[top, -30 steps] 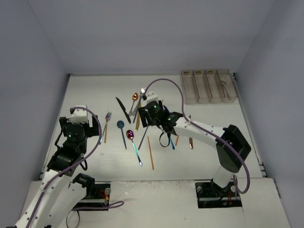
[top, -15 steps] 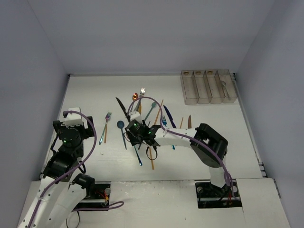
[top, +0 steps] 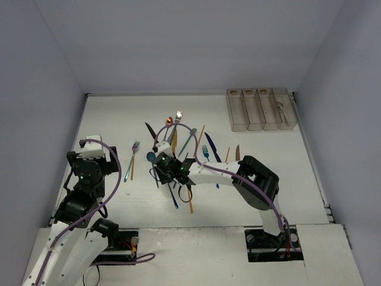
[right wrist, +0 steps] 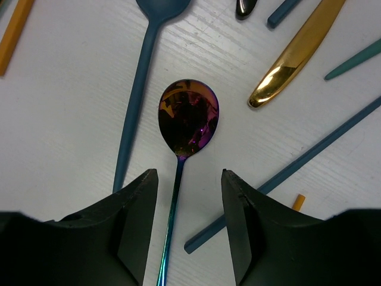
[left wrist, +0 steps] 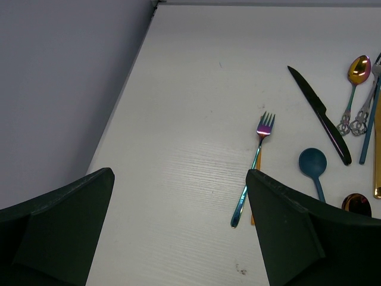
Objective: Sort the eating utensils into containers
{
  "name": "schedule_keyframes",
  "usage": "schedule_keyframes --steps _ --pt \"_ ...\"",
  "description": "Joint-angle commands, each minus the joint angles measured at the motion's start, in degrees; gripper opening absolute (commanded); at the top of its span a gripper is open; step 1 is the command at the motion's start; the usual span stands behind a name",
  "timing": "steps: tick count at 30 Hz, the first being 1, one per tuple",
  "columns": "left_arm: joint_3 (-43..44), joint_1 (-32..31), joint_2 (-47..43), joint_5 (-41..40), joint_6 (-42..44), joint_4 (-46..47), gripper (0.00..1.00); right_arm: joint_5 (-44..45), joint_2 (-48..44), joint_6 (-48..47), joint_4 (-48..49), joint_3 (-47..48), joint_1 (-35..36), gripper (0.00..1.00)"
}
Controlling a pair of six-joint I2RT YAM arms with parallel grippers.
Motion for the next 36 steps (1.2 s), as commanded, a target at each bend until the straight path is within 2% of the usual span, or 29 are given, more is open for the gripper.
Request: schedule_keyframes --steps 1,14,16,20,22,24,26,32,36 --pt "2.7 0.2 1.7 0.2 -1.0 2.1 0.91 1.1 0.7 0.8 -1.3 3.0 0.6 0.41" --pt "2.8 0.2 2.4 0.1 -1.0 2.1 0.91 -0.1 3.5 0.8 -8.2 5.7 2.1 0.32" --pt "2.8 0.2 2.4 0.0 -1.0 2.1 0.91 -0.9 4.2 0.7 -8.7 6.1 2.0 0.26" --pt "2.7 0.2 2.5 0.1 -1.0 2.1 0.91 -2.5 5.5 0.6 -9.1 6.8 1.7 0.21" --pt "2.8 0.2 2.4 0.1 -1.0 2.0 0.91 -3.5 6.1 0.4 -9.2 7.1 1.2 0.14" --pt "2.8 0.2 2.2 -0.1 -1.0 2.0 0.91 -3.9 6.1 0.2 -9.2 7.2 0.7 0.03" --pt "2.8 0.2 2.0 -0.2 -1.0 2.0 0.92 -3.7 5.7 -0.5 -9.1 7.4 0.5 0.00" --pt "2.8 0.2 1.7 -0.3 -1.0 1.9 0.91 2.7 -1.9 -6.1 -9.1 8.6 0.5 0.00" --pt "2.8 0.2 1.3 -0.2 -0.9 1.9 0.91 7.1 -9.9 -12.1 -9.1 11.6 -2.9 0.00"
